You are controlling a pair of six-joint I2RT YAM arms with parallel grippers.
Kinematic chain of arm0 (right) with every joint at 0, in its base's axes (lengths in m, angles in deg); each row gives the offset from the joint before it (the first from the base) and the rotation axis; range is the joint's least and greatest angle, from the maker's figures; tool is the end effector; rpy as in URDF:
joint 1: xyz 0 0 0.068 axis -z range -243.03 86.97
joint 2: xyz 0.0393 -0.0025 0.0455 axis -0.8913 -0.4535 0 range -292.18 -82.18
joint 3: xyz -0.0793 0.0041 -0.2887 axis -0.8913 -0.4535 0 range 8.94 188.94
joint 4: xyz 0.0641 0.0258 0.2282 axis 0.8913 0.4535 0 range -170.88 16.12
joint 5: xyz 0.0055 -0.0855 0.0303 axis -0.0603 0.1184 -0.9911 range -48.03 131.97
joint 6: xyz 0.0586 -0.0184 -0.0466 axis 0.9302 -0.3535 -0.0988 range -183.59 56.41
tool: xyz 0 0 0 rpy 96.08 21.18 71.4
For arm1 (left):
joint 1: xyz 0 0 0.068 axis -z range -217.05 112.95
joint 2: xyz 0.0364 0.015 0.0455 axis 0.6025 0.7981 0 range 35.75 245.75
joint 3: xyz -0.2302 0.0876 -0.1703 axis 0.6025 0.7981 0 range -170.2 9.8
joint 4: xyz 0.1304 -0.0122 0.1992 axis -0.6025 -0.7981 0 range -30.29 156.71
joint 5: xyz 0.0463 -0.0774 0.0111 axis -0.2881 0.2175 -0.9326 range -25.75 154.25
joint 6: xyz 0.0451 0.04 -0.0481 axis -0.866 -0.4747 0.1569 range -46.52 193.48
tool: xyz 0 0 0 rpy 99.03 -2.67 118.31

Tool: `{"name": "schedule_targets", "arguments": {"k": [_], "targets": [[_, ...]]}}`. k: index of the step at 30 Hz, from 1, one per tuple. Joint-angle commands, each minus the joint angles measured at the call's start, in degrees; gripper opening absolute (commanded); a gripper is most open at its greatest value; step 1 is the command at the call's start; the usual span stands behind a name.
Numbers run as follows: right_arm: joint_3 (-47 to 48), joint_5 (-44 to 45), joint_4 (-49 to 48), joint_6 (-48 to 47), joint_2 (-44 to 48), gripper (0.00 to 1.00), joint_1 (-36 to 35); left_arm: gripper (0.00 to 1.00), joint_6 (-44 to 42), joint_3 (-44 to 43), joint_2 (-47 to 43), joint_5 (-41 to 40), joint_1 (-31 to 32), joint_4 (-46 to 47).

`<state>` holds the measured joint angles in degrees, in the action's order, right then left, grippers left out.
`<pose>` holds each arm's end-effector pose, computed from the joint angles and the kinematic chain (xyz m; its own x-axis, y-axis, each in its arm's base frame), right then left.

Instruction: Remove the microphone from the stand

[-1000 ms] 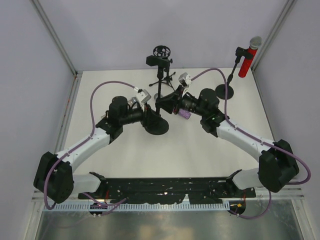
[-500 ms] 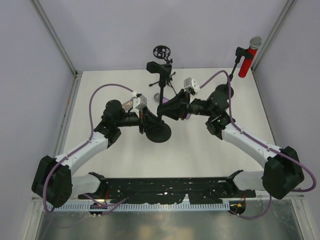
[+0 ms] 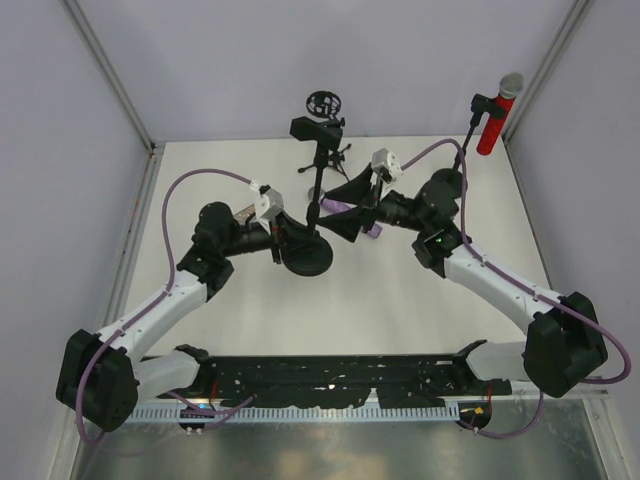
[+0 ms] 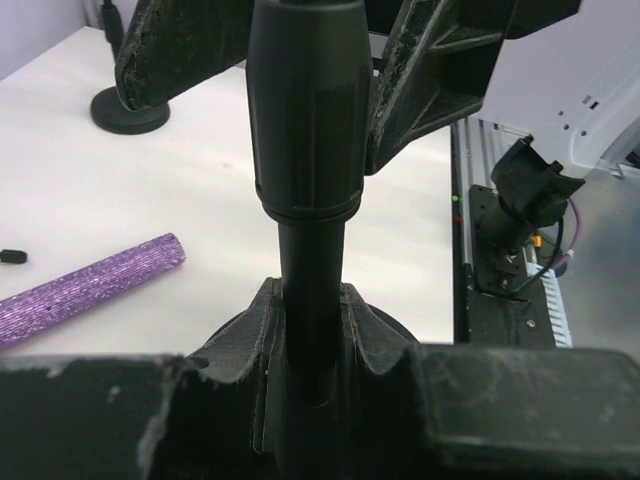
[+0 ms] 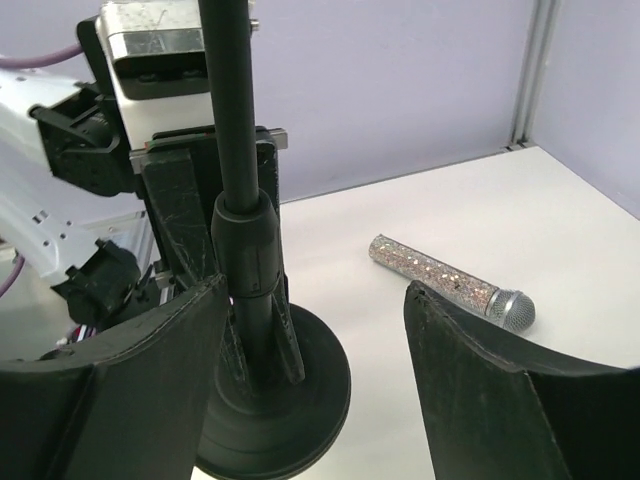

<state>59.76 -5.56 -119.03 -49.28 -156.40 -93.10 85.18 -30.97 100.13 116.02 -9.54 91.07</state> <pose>0.2190 0.1828 0.3916 -0.0226 0.1797 -0.9835 -0.9805 0.1883 0.0569 0.1841 -0.1538 0.3445 -0.1879 -0.0435 -0.9812 0.9644 0.1810 -0.1927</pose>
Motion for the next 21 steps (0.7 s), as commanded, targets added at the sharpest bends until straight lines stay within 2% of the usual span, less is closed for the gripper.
{"name": "schedule_targets", "arguments": {"k": [1,5,13,21], "targets": [[1.8,10.6,1.8,2.8,0.6,0.77,-1.2,0.0,-2.1,-1.4,-1.4,-3.6,0.0,4.3],[2.3,10.8,1.8,3.6,1.5,0.78,-4.1,0.0,-4.4,-2.0,-1.0,-7.5,0.0,1.1],[1.9,12.6,0.4,5.6,1.3,0.8,-5.1,0.0,-5.0,-2.0,-0.7,-7.1,0.0,0.7],[2.3,21.8,5.1,0.1,1.2,0.79,-4.7,0.0,-3.7,-1.8,-0.8,-4.0,0.0,2.2]]}}
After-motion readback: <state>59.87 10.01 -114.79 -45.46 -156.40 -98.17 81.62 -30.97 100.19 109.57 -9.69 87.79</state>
